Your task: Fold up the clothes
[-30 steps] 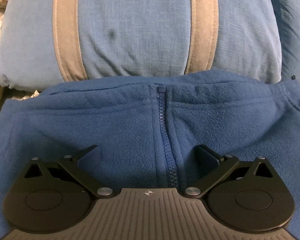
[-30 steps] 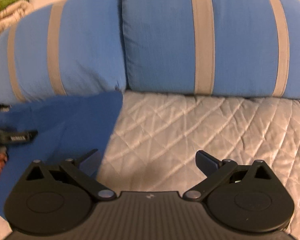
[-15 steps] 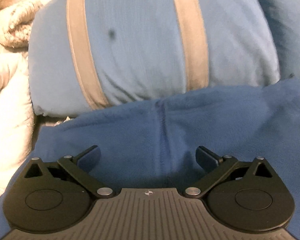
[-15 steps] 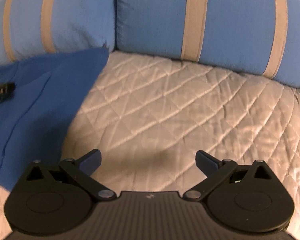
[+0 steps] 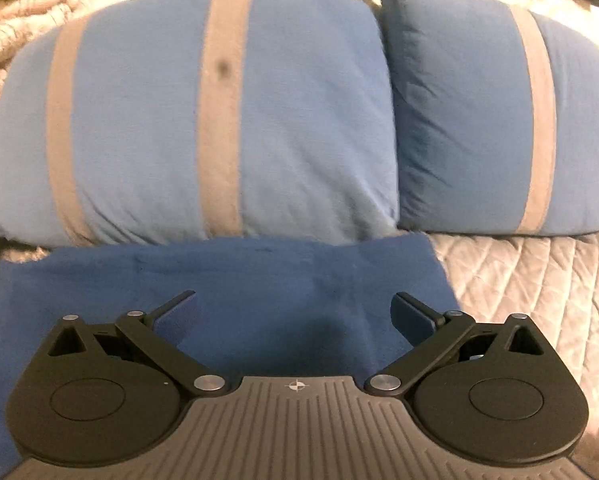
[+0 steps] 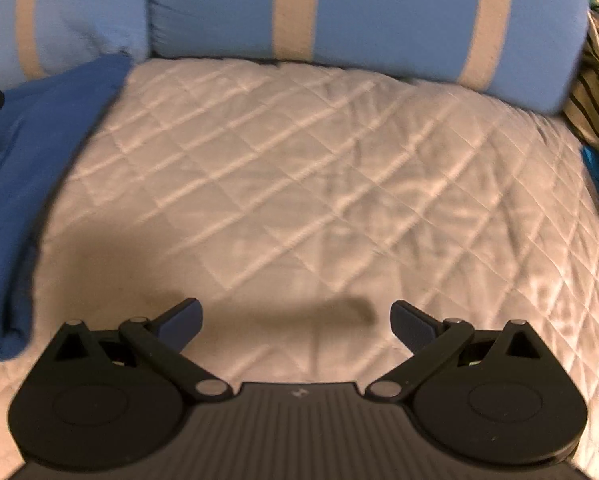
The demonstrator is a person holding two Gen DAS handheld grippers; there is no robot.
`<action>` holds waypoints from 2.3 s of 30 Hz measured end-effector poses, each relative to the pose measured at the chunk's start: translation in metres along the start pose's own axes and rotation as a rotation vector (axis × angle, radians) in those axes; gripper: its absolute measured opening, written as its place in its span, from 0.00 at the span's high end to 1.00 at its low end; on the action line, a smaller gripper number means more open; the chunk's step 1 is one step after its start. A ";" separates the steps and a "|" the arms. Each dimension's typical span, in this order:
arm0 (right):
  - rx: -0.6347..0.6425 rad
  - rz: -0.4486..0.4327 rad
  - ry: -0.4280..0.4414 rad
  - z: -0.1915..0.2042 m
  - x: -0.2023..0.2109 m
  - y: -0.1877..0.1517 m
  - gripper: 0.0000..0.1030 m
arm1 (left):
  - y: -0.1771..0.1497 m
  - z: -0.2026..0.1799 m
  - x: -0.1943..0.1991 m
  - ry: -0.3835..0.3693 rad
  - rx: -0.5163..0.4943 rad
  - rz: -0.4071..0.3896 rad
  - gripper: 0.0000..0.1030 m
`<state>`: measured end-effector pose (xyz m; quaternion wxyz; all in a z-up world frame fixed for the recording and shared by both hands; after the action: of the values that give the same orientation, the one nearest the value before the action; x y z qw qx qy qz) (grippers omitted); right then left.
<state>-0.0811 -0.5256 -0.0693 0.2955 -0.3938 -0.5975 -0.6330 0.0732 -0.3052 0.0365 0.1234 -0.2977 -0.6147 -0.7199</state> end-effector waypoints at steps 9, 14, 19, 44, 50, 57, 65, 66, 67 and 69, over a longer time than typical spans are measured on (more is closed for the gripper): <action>-0.015 -0.001 -0.011 -0.022 -0.004 -0.003 0.00 | -0.035 -0.009 -0.049 0.002 0.045 0.068 0.00; -0.031 0.002 -0.002 -0.023 -0.013 0.001 0.00 | -0.037 -0.002 -0.061 -0.038 0.103 0.103 0.00; -0.031 -0.009 -0.014 -0.021 -0.017 0.006 0.00 | -0.036 -0.004 -0.060 -0.026 0.090 0.094 0.00; -0.077 -0.526 0.188 -0.014 0.150 0.001 0.00 | -0.006 -0.023 0.134 -0.153 -0.051 -0.239 0.00; -0.023 -0.576 0.224 -0.001 0.185 -0.029 0.00 | -0.022 -0.023 0.190 -0.179 -0.055 -0.266 0.00; -0.016 -0.637 0.245 0.005 0.218 -0.060 0.00 | -0.036 -0.022 0.223 -0.148 -0.054 -0.284 0.00; -0.099 -0.809 0.235 -0.016 0.262 -0.073 0.00 | -0.031 -0.028 0.274 -0.132 -0.046 -0.400 0.00; -0.114 -0.833 0.239 -0.020 0.268 -0.074 0.00 | -0.029 -0.029 0.280 -0.134 -0.047 -0.420 0.00; -0.129 -0.856 0.244 -0.024 0.274 -0.075 0.00 | -0.027 -0.031 0.286 -0.135 -0.051 -0.438 0.00; -0.154 -0.904 0.254 -0.031 0.286 -0.077 0.00 | -0.021 -0.035 0.296 -0.133 -0.061 -0.458 0.00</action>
<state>-0.2984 -0.5202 0.1345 0.0312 -0.0346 -0.6193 -0.7838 -0.1825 -0.2781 0.1887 -0.0928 -0.2009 -0.6509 -0.7262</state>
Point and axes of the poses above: each gripper's, at about its wrist camera, not at the fingertips, and x roughly against the way its jaws point, z to its left, y to its top, the point moved 7 cm from there along -x, roughly the way its jaws point, and after that the axes turned 2 degrees about x, right-handed, at the moved point
